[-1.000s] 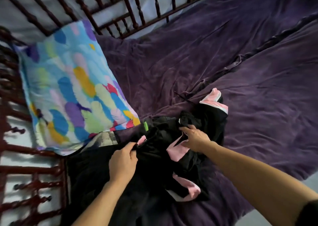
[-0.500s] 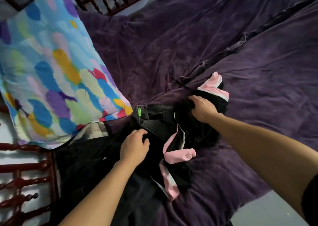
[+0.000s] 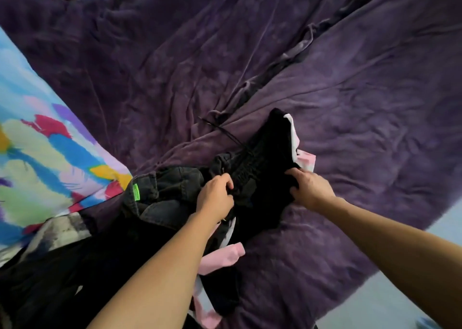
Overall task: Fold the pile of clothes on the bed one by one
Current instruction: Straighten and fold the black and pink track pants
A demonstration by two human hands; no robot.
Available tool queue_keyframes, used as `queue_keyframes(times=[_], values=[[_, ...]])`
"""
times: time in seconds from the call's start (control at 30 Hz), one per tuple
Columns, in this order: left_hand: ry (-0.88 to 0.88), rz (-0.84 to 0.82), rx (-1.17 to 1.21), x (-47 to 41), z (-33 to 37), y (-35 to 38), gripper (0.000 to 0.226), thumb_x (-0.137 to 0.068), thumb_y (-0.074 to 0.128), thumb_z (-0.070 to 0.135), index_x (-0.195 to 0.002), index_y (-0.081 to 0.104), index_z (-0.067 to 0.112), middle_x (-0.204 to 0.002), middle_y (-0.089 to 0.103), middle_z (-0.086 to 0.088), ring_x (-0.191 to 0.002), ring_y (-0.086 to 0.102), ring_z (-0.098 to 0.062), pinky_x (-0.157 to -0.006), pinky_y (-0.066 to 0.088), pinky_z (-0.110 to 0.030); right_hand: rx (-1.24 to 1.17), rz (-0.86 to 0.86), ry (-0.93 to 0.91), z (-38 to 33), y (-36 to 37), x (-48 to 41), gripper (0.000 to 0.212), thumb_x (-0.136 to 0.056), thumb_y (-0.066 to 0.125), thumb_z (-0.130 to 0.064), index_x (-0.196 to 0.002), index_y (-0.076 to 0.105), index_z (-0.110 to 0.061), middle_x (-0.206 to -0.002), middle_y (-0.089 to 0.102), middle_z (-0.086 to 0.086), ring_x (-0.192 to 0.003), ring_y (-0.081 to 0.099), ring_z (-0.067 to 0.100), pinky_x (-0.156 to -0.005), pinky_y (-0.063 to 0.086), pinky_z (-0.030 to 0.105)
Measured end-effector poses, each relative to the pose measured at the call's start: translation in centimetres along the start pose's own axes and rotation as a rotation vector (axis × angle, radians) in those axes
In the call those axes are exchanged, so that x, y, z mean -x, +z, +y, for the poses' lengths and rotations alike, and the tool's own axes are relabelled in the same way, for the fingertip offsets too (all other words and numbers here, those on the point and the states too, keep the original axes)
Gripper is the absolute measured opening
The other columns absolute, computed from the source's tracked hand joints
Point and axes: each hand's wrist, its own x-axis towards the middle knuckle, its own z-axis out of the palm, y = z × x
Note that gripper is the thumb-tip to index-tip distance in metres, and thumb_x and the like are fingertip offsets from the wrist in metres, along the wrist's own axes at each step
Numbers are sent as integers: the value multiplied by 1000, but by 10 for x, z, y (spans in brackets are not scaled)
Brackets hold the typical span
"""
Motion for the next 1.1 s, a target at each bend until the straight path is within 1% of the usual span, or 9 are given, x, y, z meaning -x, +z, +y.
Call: queue_keyframes(times=[0.13,0.23,0.33,0.43,0.57,0.67,0.9,1.0,1.1], values=[[48,58,18,41,-12,-13,56,-80,59,6,-132,44,21,-106,62,-7,-97,58,-29,-72,44,-35,52,337,-288,-50,-28,-10,69,-76,58,-11,-142,44,-23,-143,46,10,-132,40,32,-96,41,42],[114,45,-56,80,-26,-30,37,-79,57,8,-115,62,12,-106,58,-3,-99,58,-27,-79,45,-35,350,177,-525,-109,-39,-12,78,-80,56,-18,-149,26,-38,-162,5,10,-148,3,31,-110,23,47],[121,62,-124,123,-52,-55,29,-77,57,7,-104,68,10,-101,53,-2,-95,58,-25,-80,43,-31,624,-23,-534,-140,-39,3,47,-90,48,-24,-135,49,-36,-162,0,10,-147,-9,37,-113,14,55],[77,138,-108,163,-86,-88,25,-75,60,5,-98,70,7,-103,53,0,-94,59,-21,-84,42,-25,696,-97,-341,-141,-43,34,40,-91,47,-25,-130,55,-26,-155,25,11,-144,15,37,-110,22,54],[-18,201,-73,217,-108,-129,26,-74,62,7,-98,72,11,-103,60,-3,-97,60,-20,-86,41,-23,511,-103,-228,-140,-60,82,35,-85,55,-31,-117,64,-19,-121,63,2,-112,57,23,-96,46,34],[-51,165,-4,270,-108,-149,18,-70,59,6,-77,69,19,-80,65,-1,-80,62,-17,-69,45,-25,251,-68,-164,-161,-69,127,43,-85,58,-36,-126,57,-26,-128,59,-2,-119,54,22,-97,44,33],[213,336,-89,410,-117,-213,33,-70,58,-3,-98,71,9,-101,64,-6,-98,53,-17,-89,38,-22,107,32,-527,-287,-67,236,81,-78,66,-25,-148,25,-35,-150,32,-2,-135,34,27,-103,38,41],[246,488,-39,458,-110,-259,32,-69,56,-10,-87,71,12,-87,55,-5,-83,52,-17,-74,34,-17,-24,-253,-595,-351,-49,293,57,-90,61,-27,-143,43,-18,-144,46,5,-129,45,25,-109,37,37],[248,672,60,492,-109,-299,41,-70,53,-14,-72,60,26,-83,55,-1,-78,53,-9,-68,33,-17,-152,-361,-562,-382,-21,344,36,-98,48,-23,-130,55,-10,-111,56,1,-117,56,26,-84,41,28]])
